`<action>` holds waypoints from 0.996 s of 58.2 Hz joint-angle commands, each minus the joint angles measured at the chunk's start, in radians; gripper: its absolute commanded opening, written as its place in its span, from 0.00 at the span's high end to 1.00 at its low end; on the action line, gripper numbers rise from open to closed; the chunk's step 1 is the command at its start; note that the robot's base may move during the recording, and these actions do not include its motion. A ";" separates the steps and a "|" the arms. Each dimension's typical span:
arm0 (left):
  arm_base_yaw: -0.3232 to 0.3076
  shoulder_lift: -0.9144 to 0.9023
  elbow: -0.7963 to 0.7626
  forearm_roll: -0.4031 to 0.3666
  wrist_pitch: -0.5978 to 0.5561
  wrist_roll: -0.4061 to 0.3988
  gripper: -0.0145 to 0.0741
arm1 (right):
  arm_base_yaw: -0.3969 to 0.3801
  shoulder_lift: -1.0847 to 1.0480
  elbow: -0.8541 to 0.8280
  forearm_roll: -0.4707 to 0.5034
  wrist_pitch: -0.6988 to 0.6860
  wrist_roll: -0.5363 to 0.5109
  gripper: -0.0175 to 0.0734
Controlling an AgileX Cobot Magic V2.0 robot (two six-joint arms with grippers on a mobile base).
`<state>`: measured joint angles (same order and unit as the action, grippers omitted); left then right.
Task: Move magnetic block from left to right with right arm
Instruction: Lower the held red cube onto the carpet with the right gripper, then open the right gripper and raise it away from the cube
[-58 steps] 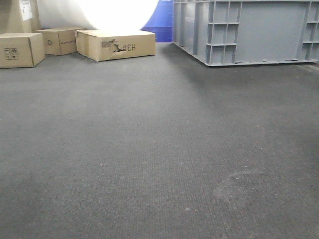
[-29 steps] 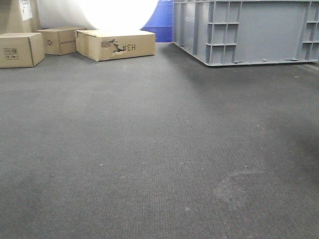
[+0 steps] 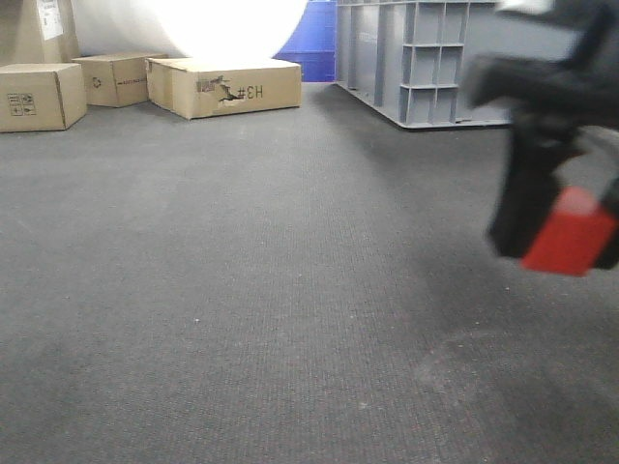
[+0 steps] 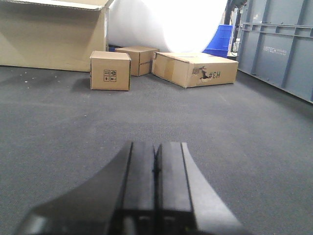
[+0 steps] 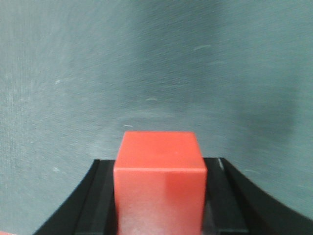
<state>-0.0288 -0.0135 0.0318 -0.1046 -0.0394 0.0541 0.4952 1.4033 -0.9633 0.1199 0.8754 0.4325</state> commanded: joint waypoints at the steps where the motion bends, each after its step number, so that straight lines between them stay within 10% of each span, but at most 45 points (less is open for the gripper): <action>1: -0.006 -0.008 0.008 -0.005 -0.086 -0.002 0.98 | 0.054 0.037 -0.094 -0.050 -0.003 0.089 0.53; 58: -0.006 -0.008 0.008 -0.005 -0.086 -0.002 0.98 | 0.270 0.469 -0.534 -0.097 0.177 0.339 0.43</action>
<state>-0.0288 -0.0135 0.0318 -0.1046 -0.0394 0.0541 0.7591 1.9100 -1.4603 0.0374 1.0488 0.7676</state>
